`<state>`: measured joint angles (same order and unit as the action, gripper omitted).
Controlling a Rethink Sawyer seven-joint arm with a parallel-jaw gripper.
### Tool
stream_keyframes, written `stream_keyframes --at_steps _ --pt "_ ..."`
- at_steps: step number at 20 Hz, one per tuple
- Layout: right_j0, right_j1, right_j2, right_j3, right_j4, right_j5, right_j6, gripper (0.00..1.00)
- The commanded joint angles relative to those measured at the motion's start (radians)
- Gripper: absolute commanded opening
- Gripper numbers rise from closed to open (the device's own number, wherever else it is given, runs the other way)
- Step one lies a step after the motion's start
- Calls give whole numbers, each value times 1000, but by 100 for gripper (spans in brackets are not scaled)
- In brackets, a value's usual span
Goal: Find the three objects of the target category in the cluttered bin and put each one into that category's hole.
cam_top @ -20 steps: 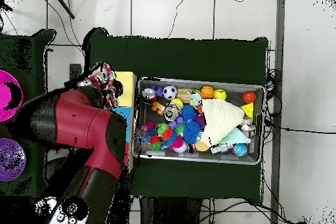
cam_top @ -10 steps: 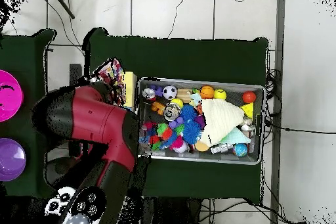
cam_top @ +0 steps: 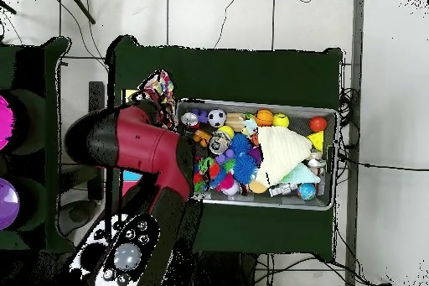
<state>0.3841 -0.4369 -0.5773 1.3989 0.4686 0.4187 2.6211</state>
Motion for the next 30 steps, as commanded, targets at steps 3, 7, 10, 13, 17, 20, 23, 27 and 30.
stream_keyframes --at_steps 3,7,10,13,17,20,23,27,30 --pt "-31 68 154 27 -74 -38 30 0" --pt "-34 68 160 24 -83 -39 42 0" --pt "-35 67 174 33 -90 -45 46 0" --pt "-25 60 175 41 -96 -39 59 0" --pt "10 61 154 37 -85 -10 100 0" --pt "32 61 140 30 -74 15 124 0" --pt "50 58 129 24 -65 40 142 0" --pt "64 67 114 12 -55 56 160 0" --pt "76 72 113 13 -49 51 167 0"
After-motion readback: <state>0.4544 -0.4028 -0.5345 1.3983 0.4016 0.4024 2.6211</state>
